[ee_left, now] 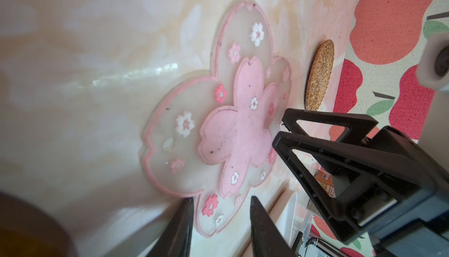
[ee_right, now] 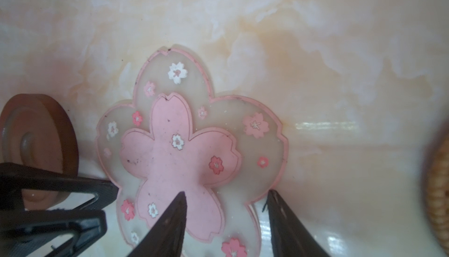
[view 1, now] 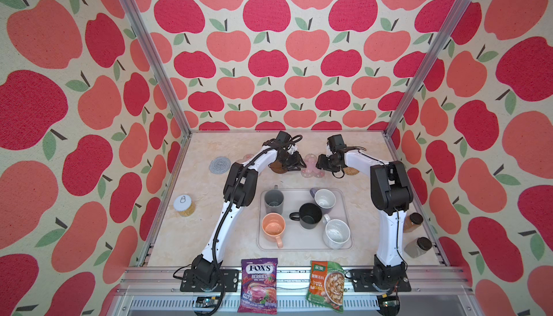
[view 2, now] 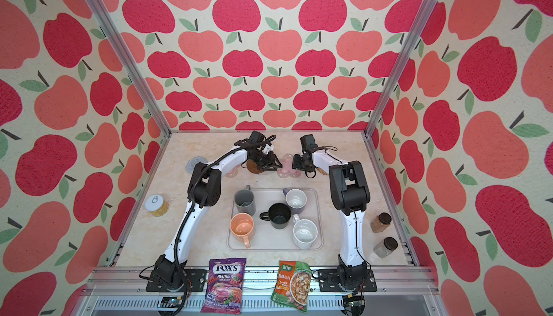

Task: Place cups on coasters
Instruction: Move the coaster to the top-center of the table.

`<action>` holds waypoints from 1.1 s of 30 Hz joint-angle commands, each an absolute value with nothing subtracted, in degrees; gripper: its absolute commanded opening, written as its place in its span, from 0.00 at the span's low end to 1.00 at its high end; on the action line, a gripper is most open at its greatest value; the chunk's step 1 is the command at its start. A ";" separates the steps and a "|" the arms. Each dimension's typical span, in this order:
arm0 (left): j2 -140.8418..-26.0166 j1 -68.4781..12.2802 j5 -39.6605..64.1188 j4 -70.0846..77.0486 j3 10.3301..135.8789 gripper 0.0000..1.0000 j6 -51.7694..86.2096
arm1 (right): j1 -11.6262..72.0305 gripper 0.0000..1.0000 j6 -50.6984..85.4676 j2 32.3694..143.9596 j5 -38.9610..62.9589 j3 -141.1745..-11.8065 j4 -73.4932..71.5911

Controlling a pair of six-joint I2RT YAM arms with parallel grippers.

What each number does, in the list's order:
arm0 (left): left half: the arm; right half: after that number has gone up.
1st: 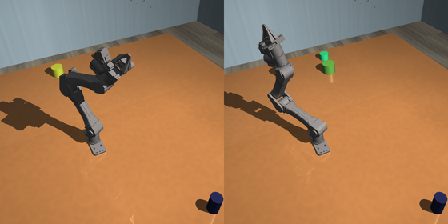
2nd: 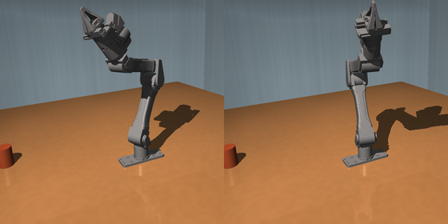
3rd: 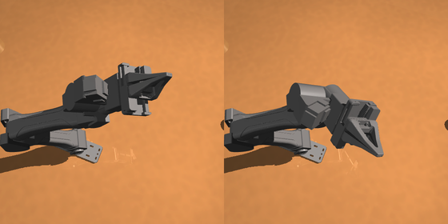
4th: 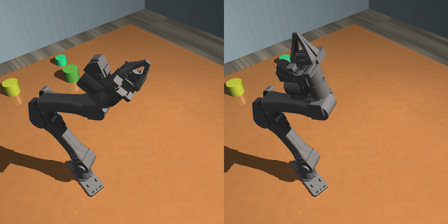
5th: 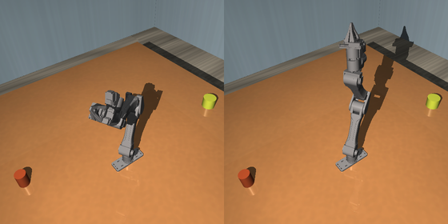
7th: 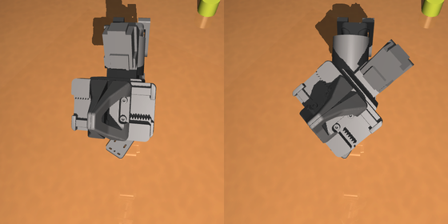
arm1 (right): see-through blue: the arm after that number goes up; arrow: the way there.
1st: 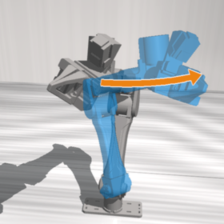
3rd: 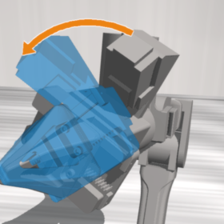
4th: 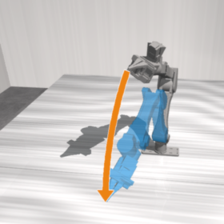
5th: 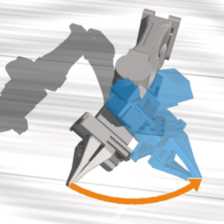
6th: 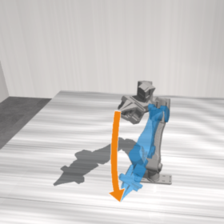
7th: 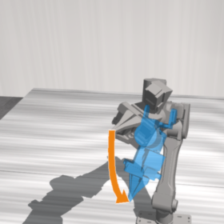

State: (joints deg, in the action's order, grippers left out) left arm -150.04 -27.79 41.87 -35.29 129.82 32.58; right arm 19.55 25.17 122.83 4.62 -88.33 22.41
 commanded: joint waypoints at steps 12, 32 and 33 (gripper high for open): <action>-155.04 -26.78 39.57 -35.93 134.54 0.41 35.05 | 17.36 0.56 24.09 128.29 4.07 -91.85 27.95; -152.27 -27.48 42.26 -32.86 129.10 0.40 38.63 | 16.79 0.56 25.57 131.04 7.60 -95.09 27.33; -152.14 -27.55 42.28 -32.87 128.82 0.40 38.65 | 16.79 0.56 25.62 131.23 7.68 -95.34 27.43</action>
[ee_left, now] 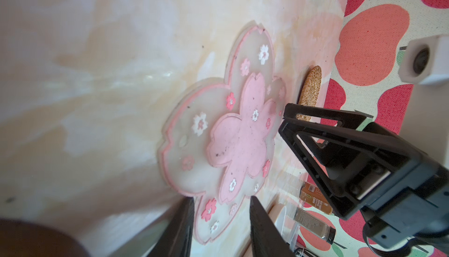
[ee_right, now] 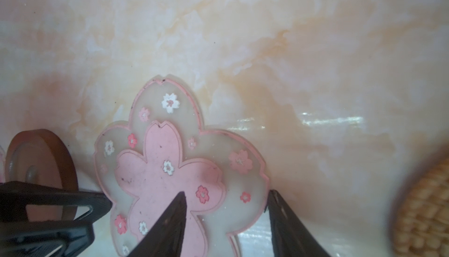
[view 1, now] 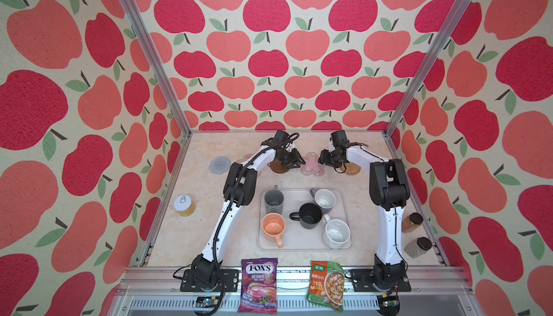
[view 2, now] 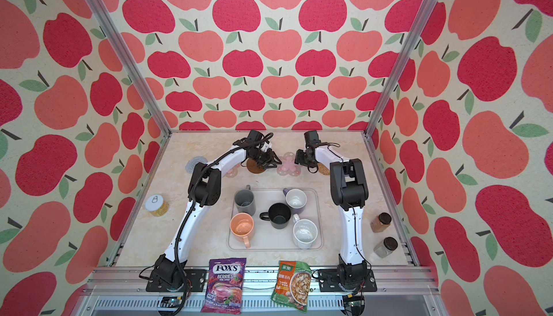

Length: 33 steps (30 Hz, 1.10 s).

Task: Place cups on coasters
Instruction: Move the coaster to the top-center of the table.

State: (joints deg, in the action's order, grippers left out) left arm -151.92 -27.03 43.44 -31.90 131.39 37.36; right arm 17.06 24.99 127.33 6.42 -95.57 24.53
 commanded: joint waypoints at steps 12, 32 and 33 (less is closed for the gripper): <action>-151.17 -27.60 41.62 -32.41 127.15 0.40 39.18 | 16.70 0.56 26.29 131.76 8.12 -97.10 28.31; -135.70 -26.25 30.25 -46.02 127.09 0.43 22.07 | 14.44 0.61 19.44 118.34 0.29 -92.88 31.29; -133.91 -25.87 29.05 -46.59 125.56 0.43 20.95 | 14.26 0.61 18.89 117.18 -0.16 -92.01 31.29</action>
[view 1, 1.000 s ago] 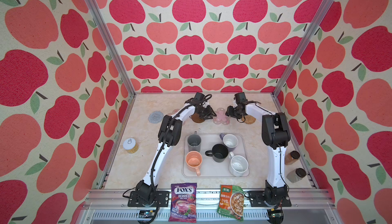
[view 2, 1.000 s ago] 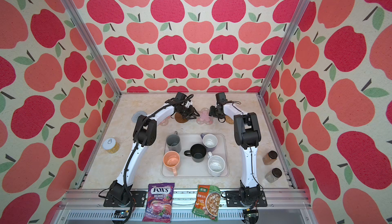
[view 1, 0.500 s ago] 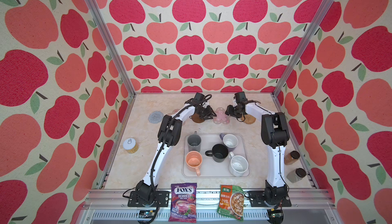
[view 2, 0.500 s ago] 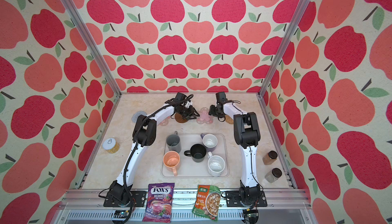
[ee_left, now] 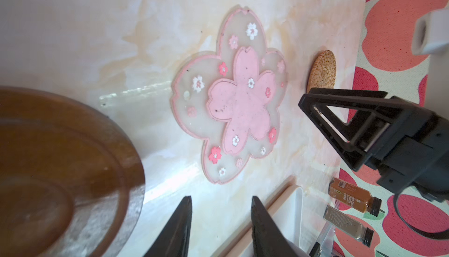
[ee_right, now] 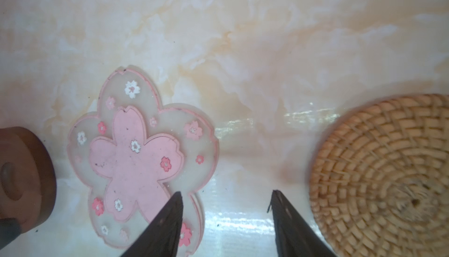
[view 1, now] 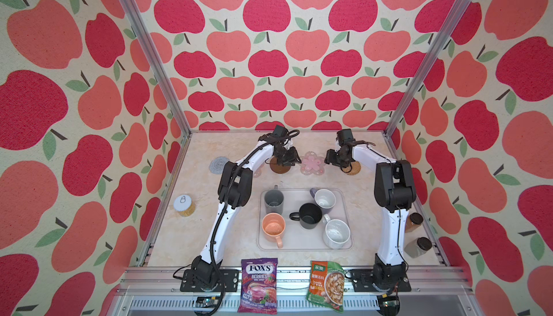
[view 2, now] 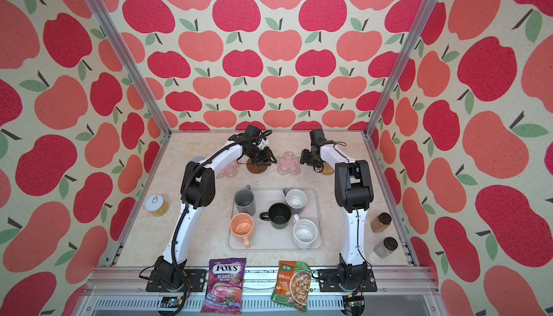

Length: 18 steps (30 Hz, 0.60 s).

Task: Place cups on coasters
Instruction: Move the coaster to the top-center of the table, then move the coaster to the top-right of the table.

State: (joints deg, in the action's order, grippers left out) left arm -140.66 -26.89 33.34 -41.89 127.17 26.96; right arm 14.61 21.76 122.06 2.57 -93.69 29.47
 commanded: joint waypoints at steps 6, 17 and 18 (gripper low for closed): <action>-121.13 -22.21 26.57 -44.62 109.92 0.43 17.98 | 12.25 0.60 16.51 110.26 -3.54 -86.45 31.77; -102.91 -13.75 21.34 -40.64 85.91 0.43 19.38 | 8.50 0.60 15.12 106.20 -5.77 -79.42 27.91; -102.23 -13.16 21.14 -40.45 85.00 0.43 19.70 | 8.36 0.60 15.07 106.71 -5.63 -79.29 27.08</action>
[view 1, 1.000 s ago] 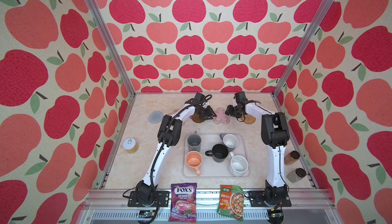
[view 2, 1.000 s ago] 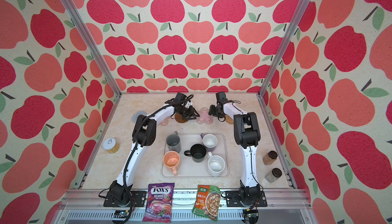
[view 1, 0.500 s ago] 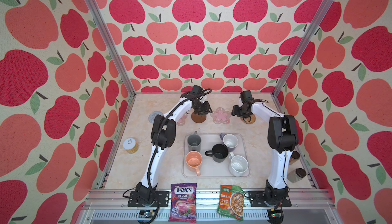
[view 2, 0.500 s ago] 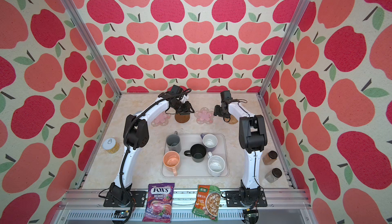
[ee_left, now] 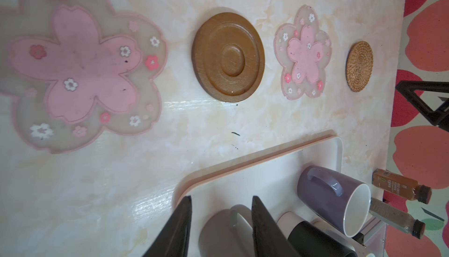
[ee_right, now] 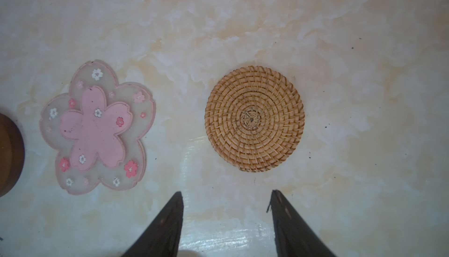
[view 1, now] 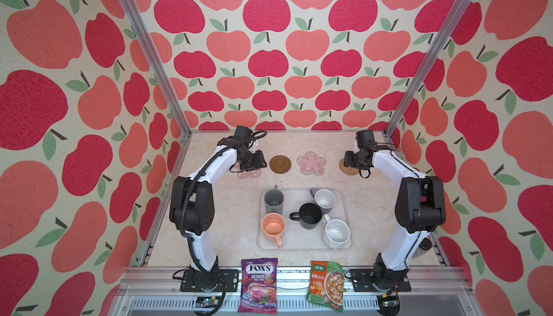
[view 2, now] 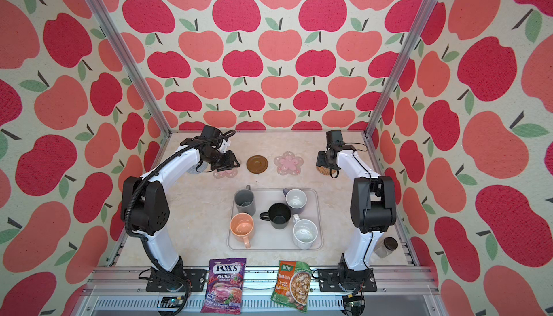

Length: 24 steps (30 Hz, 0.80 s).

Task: Place cups on coasters
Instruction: Move the coaster to the top-right of the table.

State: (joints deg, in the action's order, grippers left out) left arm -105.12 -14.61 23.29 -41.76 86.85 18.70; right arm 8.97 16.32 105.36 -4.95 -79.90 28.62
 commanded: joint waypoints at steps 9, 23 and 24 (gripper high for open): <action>-99.31 -9.98 22.31 -37.78 80.91 0.43 22.50 | 7.54 0.48 14.02 114.78 -4.84 -84.26 25.58; -101.49 -9.05 22.34 -38.08 80.94 0.43 22.67 | 5.75 0.21 16.83 119.65 -4.68 -87.90 23.83; -101.68 -9.05 22.33 -38.03 80.98 0.43 22.61 | 5.70 0.20 16.81 120.06 -4.77 -88.18 23.81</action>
State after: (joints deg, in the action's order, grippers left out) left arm -100.53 -9.34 22.65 -38.28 81.32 21.74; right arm 5.85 16.10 117.97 -4.27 -86.35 24.01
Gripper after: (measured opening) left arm 0.429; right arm 0.206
